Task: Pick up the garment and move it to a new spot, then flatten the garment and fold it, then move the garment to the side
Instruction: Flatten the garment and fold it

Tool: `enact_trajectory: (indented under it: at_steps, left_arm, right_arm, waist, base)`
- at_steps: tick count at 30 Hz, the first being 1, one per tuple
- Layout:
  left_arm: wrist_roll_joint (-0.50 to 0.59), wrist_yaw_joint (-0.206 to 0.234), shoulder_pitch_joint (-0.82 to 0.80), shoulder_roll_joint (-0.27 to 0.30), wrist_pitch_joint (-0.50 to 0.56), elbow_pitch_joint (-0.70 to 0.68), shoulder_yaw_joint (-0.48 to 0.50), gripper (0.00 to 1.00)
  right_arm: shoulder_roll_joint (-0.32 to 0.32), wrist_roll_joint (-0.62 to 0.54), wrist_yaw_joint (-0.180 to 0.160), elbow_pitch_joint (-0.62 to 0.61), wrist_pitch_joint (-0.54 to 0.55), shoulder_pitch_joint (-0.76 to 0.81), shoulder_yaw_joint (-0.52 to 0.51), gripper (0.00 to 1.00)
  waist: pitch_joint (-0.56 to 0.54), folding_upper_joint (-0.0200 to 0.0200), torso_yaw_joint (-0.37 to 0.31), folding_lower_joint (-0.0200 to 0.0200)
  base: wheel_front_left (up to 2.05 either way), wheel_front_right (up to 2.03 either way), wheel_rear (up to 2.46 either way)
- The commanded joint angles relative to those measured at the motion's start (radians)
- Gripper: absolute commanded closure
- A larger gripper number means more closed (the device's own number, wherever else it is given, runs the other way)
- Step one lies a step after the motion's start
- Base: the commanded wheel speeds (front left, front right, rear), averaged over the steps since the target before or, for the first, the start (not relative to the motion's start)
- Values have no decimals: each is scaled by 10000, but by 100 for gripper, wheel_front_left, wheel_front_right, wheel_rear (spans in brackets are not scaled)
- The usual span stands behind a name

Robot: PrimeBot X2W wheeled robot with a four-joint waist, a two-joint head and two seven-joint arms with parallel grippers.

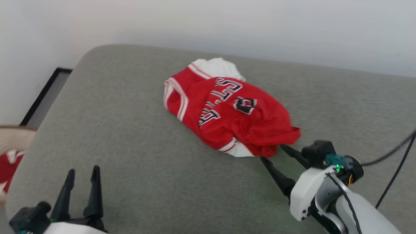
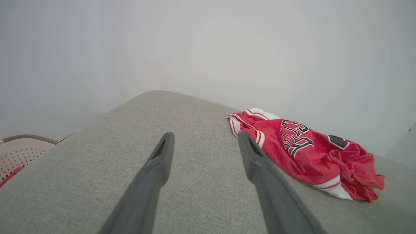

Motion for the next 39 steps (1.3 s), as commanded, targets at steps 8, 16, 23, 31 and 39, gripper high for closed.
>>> enact_trajectory:
  at_steps: [8,16,23,31,39]
  left_arm:
    - [-189,-41,-679,-199,-49,150,-581,0]
    - [-354,-42,-1135,-455,-49,324,-962,0]
    - [-392,-42,-1374,-537,-49,449,-1151,0]
    - [-396,-43,-1349,-601,-50,508,-994,0]
    - [-307,-43,-1155,-449,-51,393,-635,0]
  right_arm:
    - [-550,143,-3,523,1641,-1188,729,0]
    - [-940,97,-3,983,3165,-2250,1437,0]
    - [-1092,243,-3,1728,4351,-3019,2487,0]
    - [-1262,349,-1,2193,4687,-3698,3284,100]
    - [-1850,884,-3,1076,4748,-3481,2631,100]
  waist:
    - [858,0,1176,0]
    - [1385,0,1947,0]
    - [1631,0,2339,0]
    - [1582,0,2183,0]
    - [1322,0,1414,0]
  base:
    - [0,0,0]
    - [0,0,0]
    - [0,0,0]
    - [0,0,0]
    - [0,0,0]
